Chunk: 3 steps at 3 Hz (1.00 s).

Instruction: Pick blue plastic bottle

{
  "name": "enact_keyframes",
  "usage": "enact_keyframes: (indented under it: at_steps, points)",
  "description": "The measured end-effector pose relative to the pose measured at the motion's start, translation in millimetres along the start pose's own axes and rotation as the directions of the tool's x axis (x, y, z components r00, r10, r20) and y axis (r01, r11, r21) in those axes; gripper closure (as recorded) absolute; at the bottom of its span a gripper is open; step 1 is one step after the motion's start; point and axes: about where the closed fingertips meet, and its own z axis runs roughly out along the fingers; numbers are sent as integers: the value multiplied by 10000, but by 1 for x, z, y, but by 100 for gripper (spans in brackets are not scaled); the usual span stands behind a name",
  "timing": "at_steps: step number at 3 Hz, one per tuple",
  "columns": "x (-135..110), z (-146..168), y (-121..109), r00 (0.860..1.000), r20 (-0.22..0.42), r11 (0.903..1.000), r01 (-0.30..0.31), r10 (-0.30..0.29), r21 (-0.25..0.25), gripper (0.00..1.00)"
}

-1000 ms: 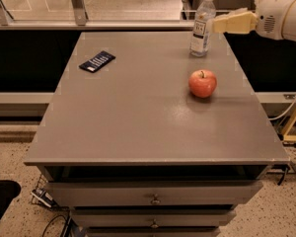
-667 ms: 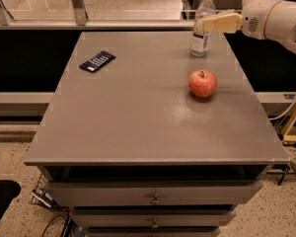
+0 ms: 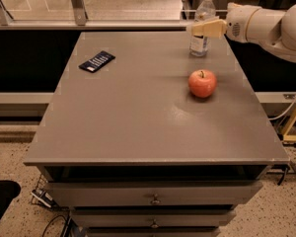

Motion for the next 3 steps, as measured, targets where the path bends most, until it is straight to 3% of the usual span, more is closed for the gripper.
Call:
enact_keyframes:
  at_steps: [3]
  points:
    - [29,55,-20,9915,1058,9971,-741,757,-192,0]
